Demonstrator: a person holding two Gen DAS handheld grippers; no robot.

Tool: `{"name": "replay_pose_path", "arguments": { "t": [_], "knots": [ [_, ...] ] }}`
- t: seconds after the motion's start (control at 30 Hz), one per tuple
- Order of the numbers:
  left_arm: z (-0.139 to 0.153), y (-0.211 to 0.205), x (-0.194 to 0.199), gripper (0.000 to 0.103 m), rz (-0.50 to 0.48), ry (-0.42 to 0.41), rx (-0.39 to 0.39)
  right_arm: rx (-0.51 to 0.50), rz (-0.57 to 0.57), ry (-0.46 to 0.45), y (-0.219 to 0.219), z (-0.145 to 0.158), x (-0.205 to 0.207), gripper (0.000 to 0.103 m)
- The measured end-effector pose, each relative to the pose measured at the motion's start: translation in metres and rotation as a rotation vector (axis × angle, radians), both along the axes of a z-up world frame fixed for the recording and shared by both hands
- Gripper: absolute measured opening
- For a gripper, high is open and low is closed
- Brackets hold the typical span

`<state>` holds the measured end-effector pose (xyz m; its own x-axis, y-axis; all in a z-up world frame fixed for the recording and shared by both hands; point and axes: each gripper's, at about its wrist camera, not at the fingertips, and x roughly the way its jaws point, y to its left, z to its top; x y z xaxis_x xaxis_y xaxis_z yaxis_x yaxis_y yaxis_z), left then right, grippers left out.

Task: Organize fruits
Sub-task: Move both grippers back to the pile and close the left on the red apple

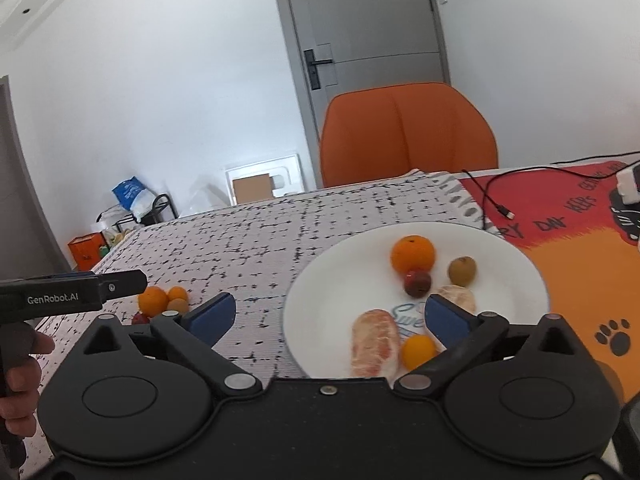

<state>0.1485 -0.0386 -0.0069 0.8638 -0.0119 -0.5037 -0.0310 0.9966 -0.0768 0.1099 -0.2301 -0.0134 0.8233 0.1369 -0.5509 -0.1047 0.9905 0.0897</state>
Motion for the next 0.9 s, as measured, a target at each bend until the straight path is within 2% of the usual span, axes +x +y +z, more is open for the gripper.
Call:
{"name": "replay_pose_path", "arguments": {
  "t": [0.33,0.63,0.83,0.9],
  "knots": [
    [-0.013,0.024,-0.003,0.087,0.042,0.029,-0.005,-0.015,0.056,0.016,0.028,-0.006,0.008,0.103],
    [-0.025,0.037,0.0,0.085,0.065,0.047,-0.041,-0.015,0.102,0.038,0.045,-0.011,0.018,0.102],
    [-0.034,0.041,0.005,0.077,0.055,0.062,-0.064,-0.024,0.118,0.053,0.054,-0.015,0.027,0.092],
    [-0.037,0.042,0.008,0.071,0.051,0.071,-0.076,-0.026,0.123,0.061,0.057,-0.016,0.031,0.089]
  ]
}}
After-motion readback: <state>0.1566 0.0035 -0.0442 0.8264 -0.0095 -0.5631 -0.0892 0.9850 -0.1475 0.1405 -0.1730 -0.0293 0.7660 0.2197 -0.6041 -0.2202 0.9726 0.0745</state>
